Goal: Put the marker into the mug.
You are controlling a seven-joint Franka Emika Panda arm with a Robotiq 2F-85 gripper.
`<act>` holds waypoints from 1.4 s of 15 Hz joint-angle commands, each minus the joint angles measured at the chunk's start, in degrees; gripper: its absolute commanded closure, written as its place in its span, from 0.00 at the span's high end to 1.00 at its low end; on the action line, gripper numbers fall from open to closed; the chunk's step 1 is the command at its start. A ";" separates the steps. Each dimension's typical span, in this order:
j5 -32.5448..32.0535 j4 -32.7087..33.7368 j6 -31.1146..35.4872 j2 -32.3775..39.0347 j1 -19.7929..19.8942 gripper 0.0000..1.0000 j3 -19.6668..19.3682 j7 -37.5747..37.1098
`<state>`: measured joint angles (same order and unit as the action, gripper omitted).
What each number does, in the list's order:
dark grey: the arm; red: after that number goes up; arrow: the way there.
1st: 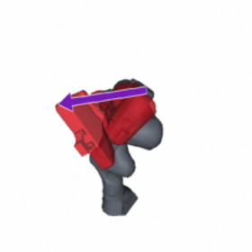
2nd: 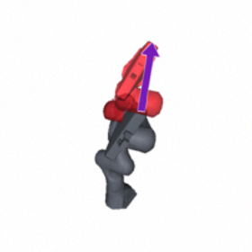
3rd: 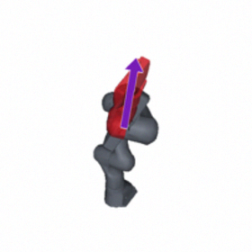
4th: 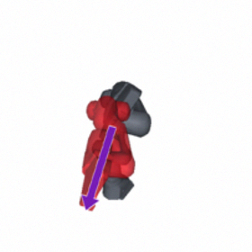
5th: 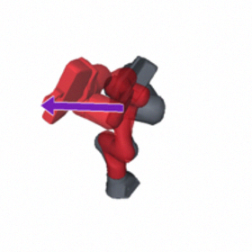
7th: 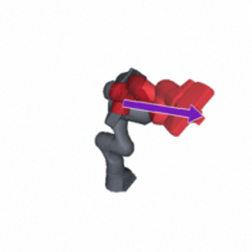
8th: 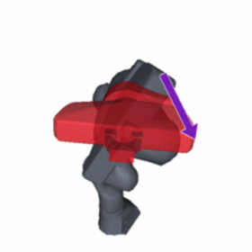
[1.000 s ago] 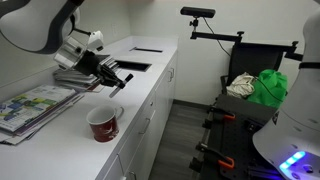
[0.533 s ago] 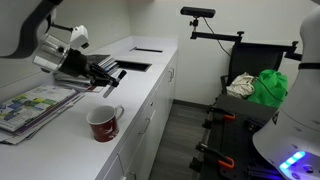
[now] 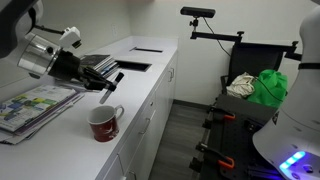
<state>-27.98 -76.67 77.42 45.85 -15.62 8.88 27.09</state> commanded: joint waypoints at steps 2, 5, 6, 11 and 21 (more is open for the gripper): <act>3.31 3.30 -6.12 1.83 1.12 0.05 1.85 3.96; 5.69 3.83 -4.09 2.84 1.82 0.05 2.33 3.13; 6.45 4.09 -3.08 3.39 1.96 0.05 2.28 2.31; 7.00 5.50 1.06 6.32 1.46 0.05 1.65 0.15; 3.78 4.46 14.24 7.33 -0.67 0.05 -0.92 -7.64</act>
<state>-22.46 -72.18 89.26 53.26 -14.94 9.42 22.09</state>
